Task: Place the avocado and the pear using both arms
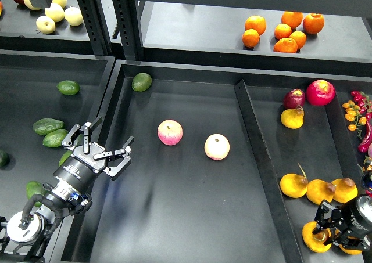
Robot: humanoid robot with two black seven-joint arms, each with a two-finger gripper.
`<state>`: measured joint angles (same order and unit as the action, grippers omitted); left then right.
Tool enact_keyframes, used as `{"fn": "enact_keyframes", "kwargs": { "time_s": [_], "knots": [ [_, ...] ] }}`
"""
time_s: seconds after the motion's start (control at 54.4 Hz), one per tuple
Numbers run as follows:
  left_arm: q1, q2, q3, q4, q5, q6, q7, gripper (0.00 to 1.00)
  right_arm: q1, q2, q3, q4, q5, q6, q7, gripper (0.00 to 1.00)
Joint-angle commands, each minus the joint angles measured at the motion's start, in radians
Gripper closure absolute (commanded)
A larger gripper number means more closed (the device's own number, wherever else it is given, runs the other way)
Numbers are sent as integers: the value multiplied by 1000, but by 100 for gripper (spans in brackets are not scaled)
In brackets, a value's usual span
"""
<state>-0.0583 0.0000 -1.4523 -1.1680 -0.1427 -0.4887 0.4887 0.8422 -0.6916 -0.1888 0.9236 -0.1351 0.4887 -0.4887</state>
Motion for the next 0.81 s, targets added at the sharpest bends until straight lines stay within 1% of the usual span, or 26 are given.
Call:
{"fn": "enact_keyframes", "kwargs": {
  "time_s": [0.0,0.165,0.22,0.257,0.312,0.367,0.478,0.496,0.68,0.79],
  "knots": [
    [0,0,0,-2,0,0,0,1,0,-2,0,1,0,0,0,65],
    [0,0,0,-4,0,0,0,1,0,-6,0,6,0,0,0,56],
    [2,0,-2,-4,0,0,0,1,1,-9,0,8,0,0,0,46],
    [3,0,-2,-6,0,0,0,1,1,-11,0,9,0,0,0,33],
    [5,0,0,-6,0,0,0,1,5,-14,-1,11,-1,0,0,21],
    [5,0,-2,-6,0,0,0,1,9,-19,-1,12,-1,0,0,13],
    [6,0,0,-6,0,0,0,1,15,-25,-1,18,0,0,0,2],
    [6,0,0,-7,0,0,0,1,21,-43,-3,33,5,0,0,1],
    [11,0,0,-7,0,0,0,1,84,-170,-18,110,15,0,0,1],
    [11,0,0,-7,0,0,0,1,124,-213,-14,126,41,0,0,1]
  ]
}}
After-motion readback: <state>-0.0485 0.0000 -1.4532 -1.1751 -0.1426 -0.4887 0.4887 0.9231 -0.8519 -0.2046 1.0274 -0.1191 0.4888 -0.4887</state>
